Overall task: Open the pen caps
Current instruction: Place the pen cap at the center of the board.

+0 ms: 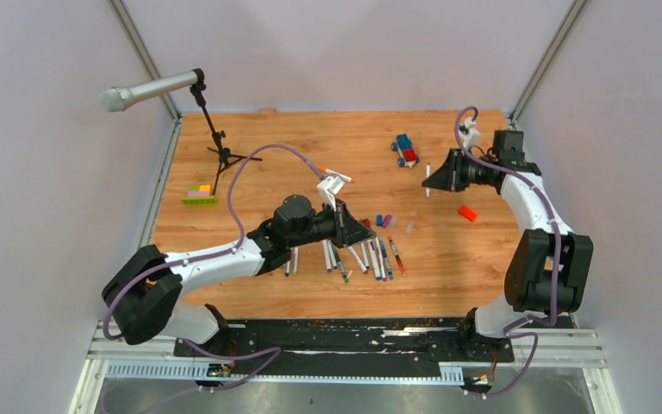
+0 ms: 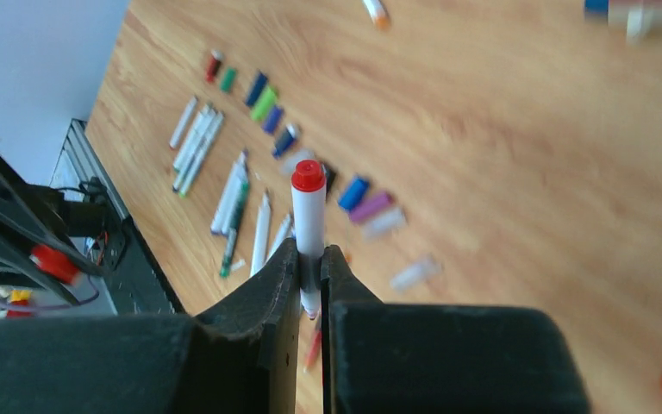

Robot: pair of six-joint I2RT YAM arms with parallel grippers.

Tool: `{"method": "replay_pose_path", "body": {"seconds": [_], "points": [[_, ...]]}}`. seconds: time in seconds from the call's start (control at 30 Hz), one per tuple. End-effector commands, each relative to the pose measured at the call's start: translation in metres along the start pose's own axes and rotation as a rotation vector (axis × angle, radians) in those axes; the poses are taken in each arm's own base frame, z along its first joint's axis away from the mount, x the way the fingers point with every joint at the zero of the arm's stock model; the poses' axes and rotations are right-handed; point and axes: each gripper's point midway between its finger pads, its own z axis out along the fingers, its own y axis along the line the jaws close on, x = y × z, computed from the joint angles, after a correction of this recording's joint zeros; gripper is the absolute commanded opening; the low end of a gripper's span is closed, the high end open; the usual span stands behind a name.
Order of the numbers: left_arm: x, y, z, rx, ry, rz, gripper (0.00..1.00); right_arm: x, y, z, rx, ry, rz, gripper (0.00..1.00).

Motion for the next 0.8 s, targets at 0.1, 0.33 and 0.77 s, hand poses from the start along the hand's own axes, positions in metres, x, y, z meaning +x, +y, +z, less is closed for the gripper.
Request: {"method": "replay_pose_path", "body": {"seconds": [0.1, 0.33, 0.77], "points": [[-0.002, 0.015, -0.009, -0.1, -0.029, -0.01, 0.0, 0.085, -0.011, -0.021, 0.06, 0.159, 0.024, 0.05], [0.007, 0.008, 0.041, -0.095, 0.05, -0.058, 0.0, 0.099, -0.03, -0.052, 0.121, 0.038, 0.112, 0.08], [0.068, 0.054, 0.154, -0.319, 0.265, -0.117, 0.0, 0.092, -0.038, -0.079, 0.06, -0.076, 0.222, 0.07]]}}
